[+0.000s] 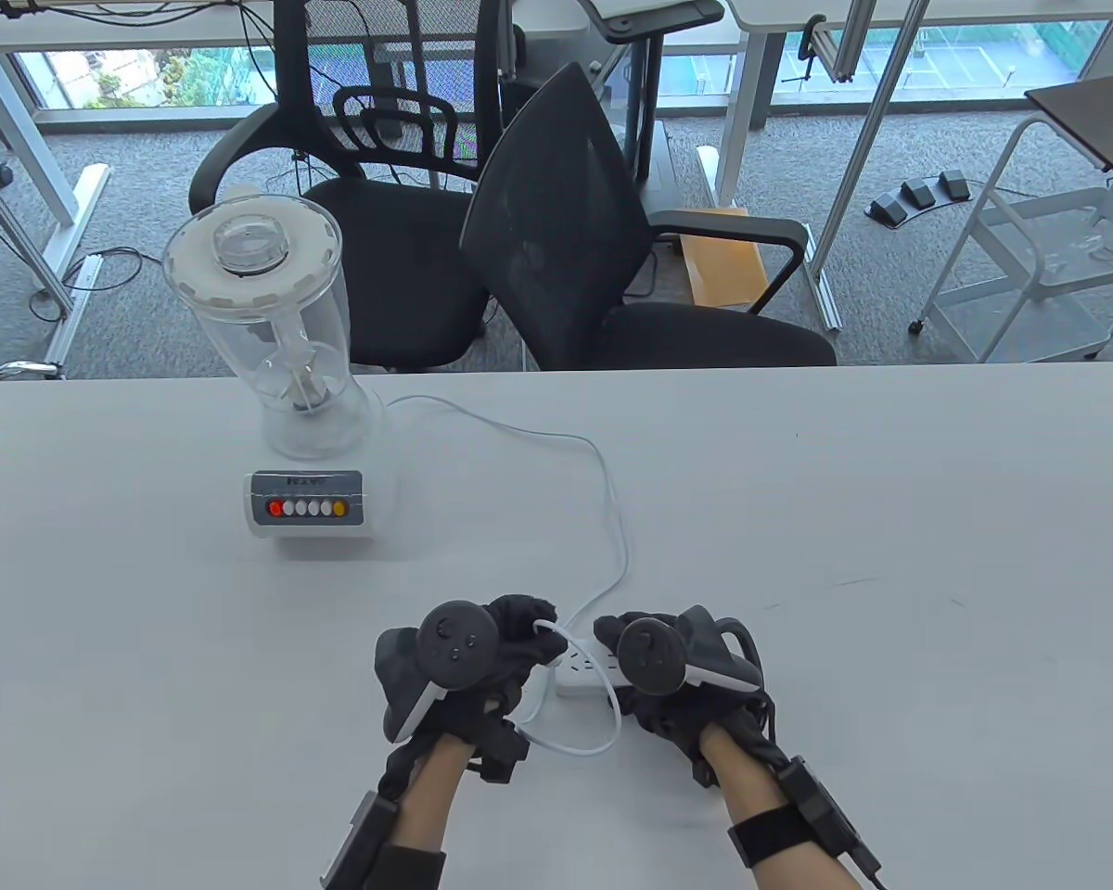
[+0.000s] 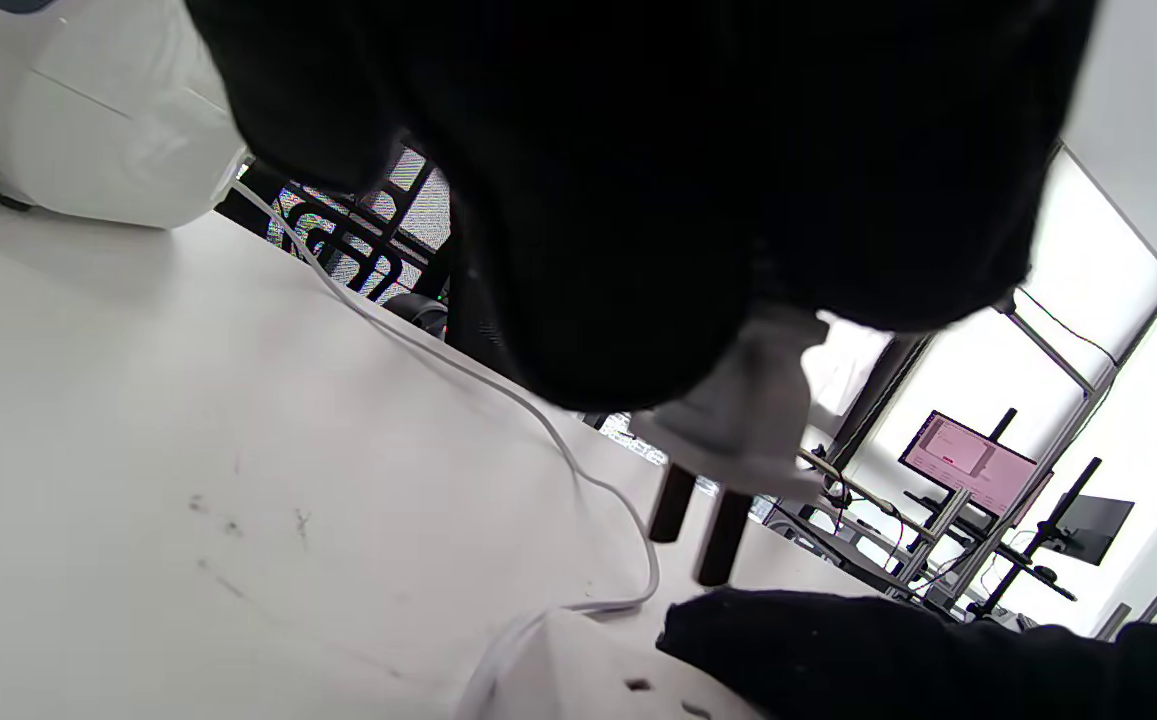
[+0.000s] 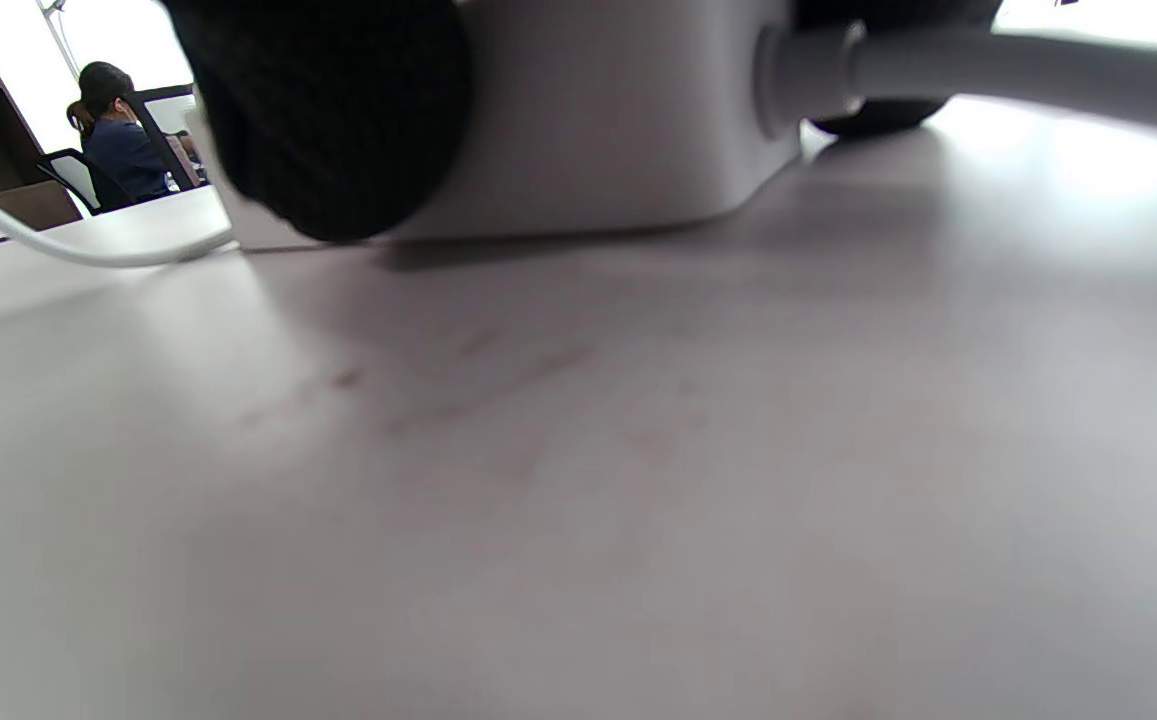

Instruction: Plug the blender into the power strip

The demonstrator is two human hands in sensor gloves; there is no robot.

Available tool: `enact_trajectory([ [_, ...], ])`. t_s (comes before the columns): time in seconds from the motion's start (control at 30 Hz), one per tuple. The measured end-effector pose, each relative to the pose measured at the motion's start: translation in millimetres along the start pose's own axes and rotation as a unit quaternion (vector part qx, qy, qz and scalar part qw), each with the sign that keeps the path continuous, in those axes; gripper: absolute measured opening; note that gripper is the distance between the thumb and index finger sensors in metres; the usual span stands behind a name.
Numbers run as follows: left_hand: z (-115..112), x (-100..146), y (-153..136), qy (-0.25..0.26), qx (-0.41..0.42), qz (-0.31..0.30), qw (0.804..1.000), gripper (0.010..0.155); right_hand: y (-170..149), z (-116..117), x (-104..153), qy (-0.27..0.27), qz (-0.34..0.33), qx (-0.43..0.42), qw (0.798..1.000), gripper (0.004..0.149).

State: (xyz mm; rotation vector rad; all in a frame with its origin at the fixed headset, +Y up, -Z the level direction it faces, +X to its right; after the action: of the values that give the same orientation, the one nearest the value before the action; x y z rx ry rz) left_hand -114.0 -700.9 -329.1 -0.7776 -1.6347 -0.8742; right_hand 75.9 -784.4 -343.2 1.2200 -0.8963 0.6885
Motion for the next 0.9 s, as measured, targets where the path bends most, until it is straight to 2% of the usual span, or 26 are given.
enact_trajectory([
  [0.43, -15.2, -16.6, 10.4, -0.010, -0.023, -0.004, 1.000, 0.039, -2.0, 0.2, 0.1, -0.002, 0.002, -0.007, 1.000, 0.083],
  [0.9, -33.5, -23.1, 16.8, -0.028, -0.044, -0.017, 0.999, 0.039, -3.9, 0.2, 0.0, -0.001, 0.004, -0.011, 1.000, 0.083],
])
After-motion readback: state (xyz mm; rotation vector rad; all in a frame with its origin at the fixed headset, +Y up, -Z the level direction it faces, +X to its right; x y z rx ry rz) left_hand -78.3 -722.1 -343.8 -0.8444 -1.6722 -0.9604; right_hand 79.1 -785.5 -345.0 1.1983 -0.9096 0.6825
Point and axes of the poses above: the tracker on the back of each hand, its own y axis roughly to the thumb side, its own x axis roughly from the fingertips to the wrist, z = x × y, the point moved 4 cm from there along -x, roughly from the wrist to the fingertips, and after that the axes turned 13 degrees about -y, right-handed, at the moved point
